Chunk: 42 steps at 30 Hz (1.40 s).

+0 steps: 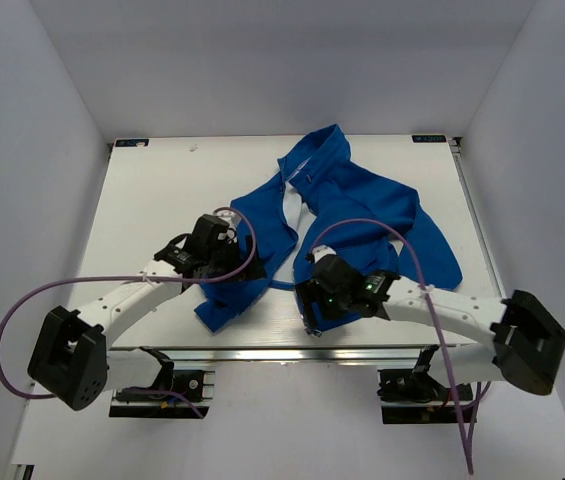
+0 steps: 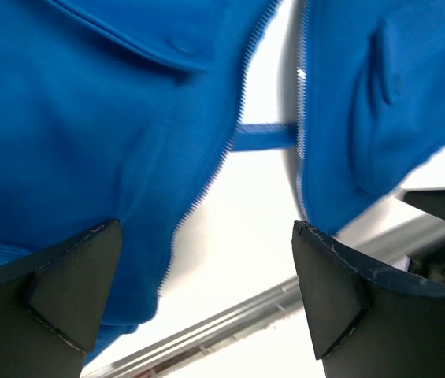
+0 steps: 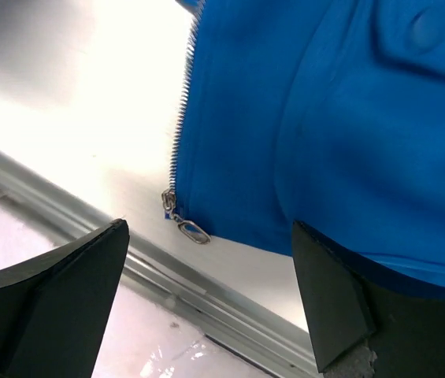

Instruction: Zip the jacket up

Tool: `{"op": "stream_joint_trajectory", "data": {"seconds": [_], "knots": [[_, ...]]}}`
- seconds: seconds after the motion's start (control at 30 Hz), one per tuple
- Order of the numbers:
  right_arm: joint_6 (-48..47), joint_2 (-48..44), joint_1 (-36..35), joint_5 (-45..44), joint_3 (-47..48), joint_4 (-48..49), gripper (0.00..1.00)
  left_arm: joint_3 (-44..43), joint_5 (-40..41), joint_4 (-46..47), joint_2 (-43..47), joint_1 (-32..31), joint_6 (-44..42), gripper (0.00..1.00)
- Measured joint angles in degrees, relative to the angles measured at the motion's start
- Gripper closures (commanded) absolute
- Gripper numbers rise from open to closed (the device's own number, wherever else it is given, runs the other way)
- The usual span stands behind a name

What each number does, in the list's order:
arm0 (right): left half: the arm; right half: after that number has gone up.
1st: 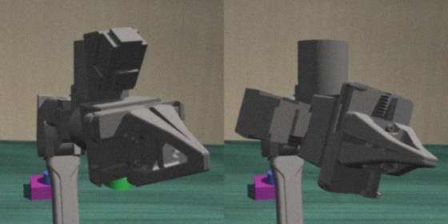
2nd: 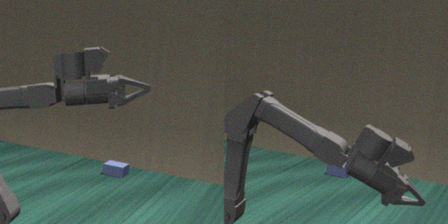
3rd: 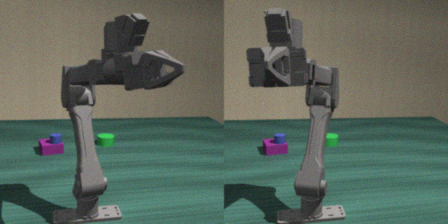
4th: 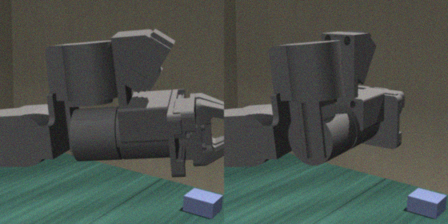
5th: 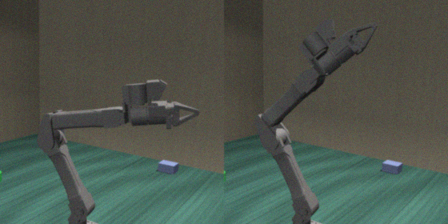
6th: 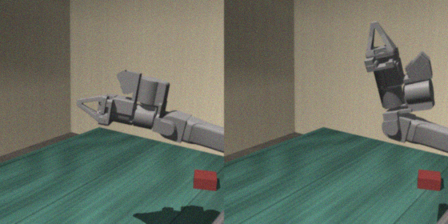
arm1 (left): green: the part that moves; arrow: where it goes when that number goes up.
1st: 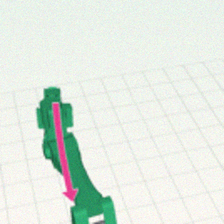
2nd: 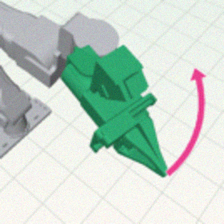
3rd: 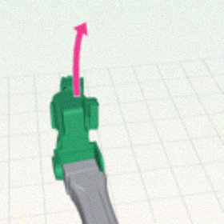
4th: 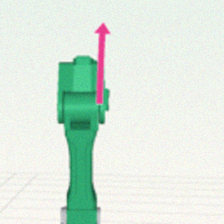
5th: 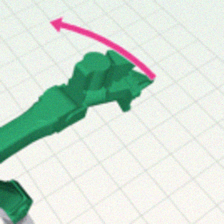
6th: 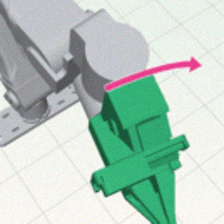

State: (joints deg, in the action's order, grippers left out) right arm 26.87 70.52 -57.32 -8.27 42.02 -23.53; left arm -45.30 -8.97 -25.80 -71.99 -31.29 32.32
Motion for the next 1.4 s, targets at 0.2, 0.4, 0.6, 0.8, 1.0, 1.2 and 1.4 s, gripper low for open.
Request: {"op": "stream_joint_trajectory", "data": {"seconds": [0.2, 0.4, 0.6, 0.8, 1.0, 1.2, 1.4], "knots": [[6.3, 8.4, -2.3, -3.3, 2.6, -1.1, 0.18, 1.8, -3.9, 1.9, 1.6, 0.0, 0.9, 0.02], [10.2, 10.7, -2.9, -4.9, 3.5, -2.4, 0.29, 2.5, -4.3, 2.3, 3.5, 0.0, 1.1, 0.02], [11.9, 10.9, -6.1, -7.6, 5.6, -4.1, 0.29, 2.7, -4.3, 2.3, 4.2, 0.0, 1.1, 0.02], [12.4, 11.1, -7.3, -8.3, 6.2, -5.0, 0.31, 2.7, -4.3, 2.3, 4.2, 0.0, 1.2, 0.02], [13.1, 15.0, -7.3, -9.0, 6.2, -5.3, 0.32, 2.7, -4.3, 2.2, 4.3, 0.0, 1.2, 0.02], [13.5, 20.4, -7.2, -10.8, 8.9, -6.1, 0.37, 2.7, -4.0, 1.7, 5.0, 0.0, 1.3, 0.02], [13.6, 22.8, -7.2, -11.1, 11.1, -6.4, 0.39, 2.7, -3.9, 1.7, 5.5, 0.0, 1.7, 0.02]]}}
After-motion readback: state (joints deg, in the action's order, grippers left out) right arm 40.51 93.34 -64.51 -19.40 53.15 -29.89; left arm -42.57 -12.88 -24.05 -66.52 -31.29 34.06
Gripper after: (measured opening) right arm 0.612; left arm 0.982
